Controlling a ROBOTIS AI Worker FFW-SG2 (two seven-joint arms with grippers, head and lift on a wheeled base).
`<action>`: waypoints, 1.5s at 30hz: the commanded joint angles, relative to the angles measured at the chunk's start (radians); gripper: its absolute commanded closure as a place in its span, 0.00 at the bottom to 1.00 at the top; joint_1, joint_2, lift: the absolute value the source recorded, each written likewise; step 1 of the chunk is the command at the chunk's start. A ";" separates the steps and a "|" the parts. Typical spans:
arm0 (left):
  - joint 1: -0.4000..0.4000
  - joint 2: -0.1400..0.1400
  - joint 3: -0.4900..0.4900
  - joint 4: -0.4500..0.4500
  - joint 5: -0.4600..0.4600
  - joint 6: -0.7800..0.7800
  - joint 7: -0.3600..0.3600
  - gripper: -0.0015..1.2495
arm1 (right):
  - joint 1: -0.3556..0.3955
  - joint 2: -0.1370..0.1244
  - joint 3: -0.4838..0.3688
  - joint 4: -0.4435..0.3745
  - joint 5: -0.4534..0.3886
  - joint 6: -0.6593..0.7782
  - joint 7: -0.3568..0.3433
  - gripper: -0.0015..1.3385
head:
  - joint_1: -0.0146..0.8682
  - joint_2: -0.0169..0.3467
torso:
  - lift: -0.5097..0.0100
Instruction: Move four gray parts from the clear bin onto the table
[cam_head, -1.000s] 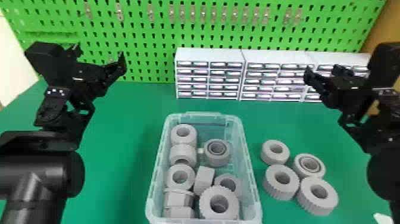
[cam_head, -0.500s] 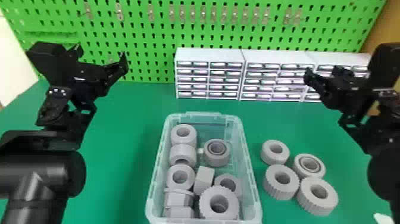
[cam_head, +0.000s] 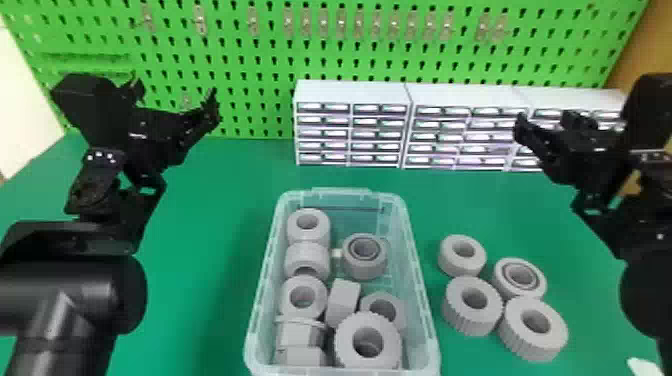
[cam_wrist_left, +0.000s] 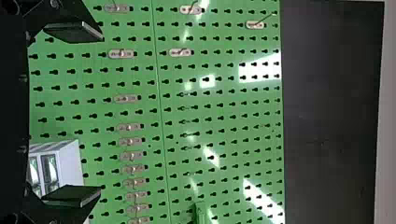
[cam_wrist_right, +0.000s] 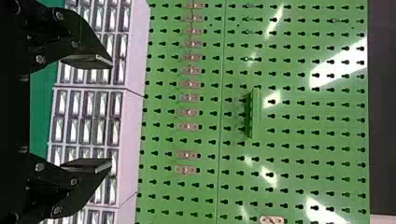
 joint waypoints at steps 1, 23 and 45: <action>0.000 0.001 0.000 0.000 0.001 0.000 0.000 0.11 | 0.000 0.000 -0.003 0.000 0.000 -0.001 0.000 0.38 | 0.78 0.14 | 0.89; 0.003 0.001 0.003 0.000 0.001 -0.003 0.000 0.11 | 0.017 0.004 -0.009 -0.002 0.017 -0.030 0.000 0.38 | 0.78 0.14 | 0.89; 0.002 0.001 0.009 0.000 0.001 -0.008 0.000 0.11 | 0.002 0.000 0.008 0.000 0.023 -0.029 0.000 0.38 | 0.78 0.14 | 0.89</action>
